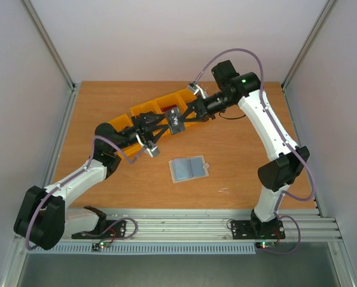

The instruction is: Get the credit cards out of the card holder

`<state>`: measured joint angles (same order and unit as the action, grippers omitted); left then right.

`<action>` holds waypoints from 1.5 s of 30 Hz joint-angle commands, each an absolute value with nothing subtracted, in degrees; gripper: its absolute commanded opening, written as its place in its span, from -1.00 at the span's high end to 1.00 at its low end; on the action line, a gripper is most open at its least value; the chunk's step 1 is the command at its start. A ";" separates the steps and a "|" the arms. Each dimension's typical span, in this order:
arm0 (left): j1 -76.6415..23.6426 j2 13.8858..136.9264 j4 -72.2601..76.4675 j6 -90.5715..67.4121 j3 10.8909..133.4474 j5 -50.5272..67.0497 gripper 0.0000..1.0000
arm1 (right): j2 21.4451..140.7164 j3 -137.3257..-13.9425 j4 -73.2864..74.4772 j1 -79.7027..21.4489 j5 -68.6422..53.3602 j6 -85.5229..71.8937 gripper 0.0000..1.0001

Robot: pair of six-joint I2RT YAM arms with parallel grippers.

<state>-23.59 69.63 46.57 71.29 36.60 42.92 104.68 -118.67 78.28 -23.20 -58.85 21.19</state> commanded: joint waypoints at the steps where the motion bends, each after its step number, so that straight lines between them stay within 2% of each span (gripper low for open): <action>1: -24.08 69.64 54.21 92.57 35.26 46.57 -0.08 | 105.37 -119.90 79.94 -24.90 -60.22 18.90 0.98; 5: -24.34 69.60 52.62 94.00 34.90 47.28 0.10 | 105.96 -119.96 78.86 -25.13 -61.15 18.55 0.98; 11: -24.78 69.79 52.88 93.09 35.61 47.10 0.85 | 106.67 -120.39 78.57 -25.20 -61.60 18.84 0.97; 13: -24.95 69.74 52.99 92.71 35.60 47.08 0.99 | 107.06 -120.57 78.36 -25.18 -61.83 18.74 0.98; 19: -25.27 69.76 52.36 90.60 35.30 45.08 0.99 | 107.84 -121.82 79.10 -25.03 -60.19 19.76 0.95; 20: -25.35 69.64 51.20 89.93 35.34 43.89 1.00 | 107.72 -122.05 79.19 -24.73 -58.81 19.73 0.81; 21: -25.44 69.43 48.41 89.07 35.60 41.86 1.00 | 107.65 -121.99 79.11 -24.17 -57.00 19.43 0.56; 25: -26.80 67.75 26.71 88.14 39.25 29.27 0.99 | 105.89 -120.23 77.02 -20.39 -46.12 17.07 0.13; 29: -27.33 69.35 6.40 76.85 47.50 16.62 0.99 | 102.10 -114.96 72.53 -15.52 -36.08 14.80 -0.16; 33: -27.38 73.79 -6.81 69.89 54.06 6.81 0.99 | 98.09 -109.84 68.07 -12.43 -23.95 14.96 -0.36; 38: -27.10 81.40 -11.75 66.98 59.71 -0.52 1.00 | 94.94 -106.15 62.89 -11.48 -16.04 17.66 -0.57; 45: -22.85 94.10 -20.02 56.33 72.72 -8.01 0.99 | 97.09 -106.65 60.53 -7.04 -21.38 17.11 -0.63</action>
<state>-25.32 89.67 -14.44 64.58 66.46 -1.15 96.05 -106.52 63.59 -9.87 -20.64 16.86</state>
